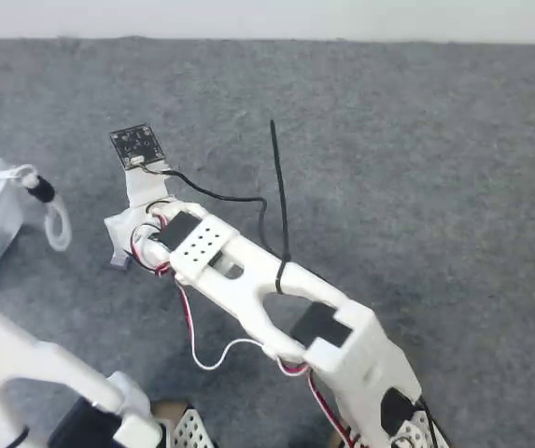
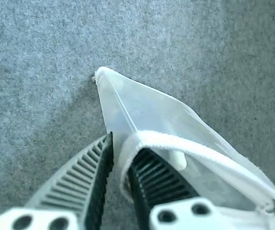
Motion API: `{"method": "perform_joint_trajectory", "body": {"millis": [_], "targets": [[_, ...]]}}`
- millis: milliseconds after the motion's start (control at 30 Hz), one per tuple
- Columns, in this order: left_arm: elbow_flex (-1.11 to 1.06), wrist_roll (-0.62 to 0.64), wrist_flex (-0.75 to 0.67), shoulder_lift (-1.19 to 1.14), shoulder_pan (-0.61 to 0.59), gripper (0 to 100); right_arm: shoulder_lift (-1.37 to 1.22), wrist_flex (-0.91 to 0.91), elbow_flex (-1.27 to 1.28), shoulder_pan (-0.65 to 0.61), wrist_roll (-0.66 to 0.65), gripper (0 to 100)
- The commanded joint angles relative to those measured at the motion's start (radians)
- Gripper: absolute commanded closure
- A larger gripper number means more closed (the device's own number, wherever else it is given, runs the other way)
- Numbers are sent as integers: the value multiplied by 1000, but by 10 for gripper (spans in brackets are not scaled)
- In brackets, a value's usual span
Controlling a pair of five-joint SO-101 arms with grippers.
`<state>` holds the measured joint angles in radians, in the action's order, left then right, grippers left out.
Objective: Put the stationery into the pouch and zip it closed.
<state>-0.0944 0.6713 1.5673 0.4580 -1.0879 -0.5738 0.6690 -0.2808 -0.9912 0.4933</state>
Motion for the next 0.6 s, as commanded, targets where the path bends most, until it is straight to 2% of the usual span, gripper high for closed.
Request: {"method": "perform_joint_trajectory", "body": {"millis": [0, 567], "targets": [[65, 15, -41, 51, 0, 989, -22, 10, -112, -7, 12, 825], [64, 15, -41, 49, 2, 988, -186, 1, -209, -45, 8, 825]]}}
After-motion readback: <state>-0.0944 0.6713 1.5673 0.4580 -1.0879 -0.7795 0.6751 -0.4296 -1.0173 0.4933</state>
